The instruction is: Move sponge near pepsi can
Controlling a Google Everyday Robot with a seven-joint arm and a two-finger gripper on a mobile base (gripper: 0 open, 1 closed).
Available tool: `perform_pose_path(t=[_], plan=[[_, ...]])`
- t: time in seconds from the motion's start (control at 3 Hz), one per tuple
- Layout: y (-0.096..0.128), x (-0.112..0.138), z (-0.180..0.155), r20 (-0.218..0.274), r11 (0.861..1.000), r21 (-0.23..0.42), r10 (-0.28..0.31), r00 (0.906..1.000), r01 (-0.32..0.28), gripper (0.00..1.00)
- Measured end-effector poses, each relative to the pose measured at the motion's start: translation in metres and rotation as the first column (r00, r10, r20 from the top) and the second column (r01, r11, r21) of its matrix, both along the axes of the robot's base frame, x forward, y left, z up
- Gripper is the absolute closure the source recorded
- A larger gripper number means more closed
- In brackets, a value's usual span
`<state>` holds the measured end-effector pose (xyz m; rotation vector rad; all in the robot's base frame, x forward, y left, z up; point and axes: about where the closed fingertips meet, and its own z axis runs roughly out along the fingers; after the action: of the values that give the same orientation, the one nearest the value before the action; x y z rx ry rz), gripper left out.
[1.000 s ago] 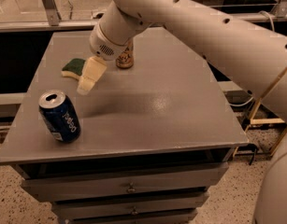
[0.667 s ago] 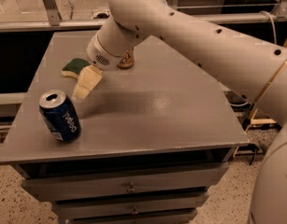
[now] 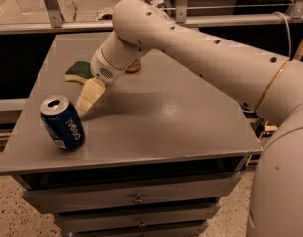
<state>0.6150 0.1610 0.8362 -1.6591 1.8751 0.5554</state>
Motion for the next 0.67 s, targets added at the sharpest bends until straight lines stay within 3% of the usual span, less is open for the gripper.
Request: perform_pose_path(t=[0.67], plan=[[-0.007,0.030,-0.001,0.052,0.999,0.013,-0.045,0.9976,0.044,0.00]])
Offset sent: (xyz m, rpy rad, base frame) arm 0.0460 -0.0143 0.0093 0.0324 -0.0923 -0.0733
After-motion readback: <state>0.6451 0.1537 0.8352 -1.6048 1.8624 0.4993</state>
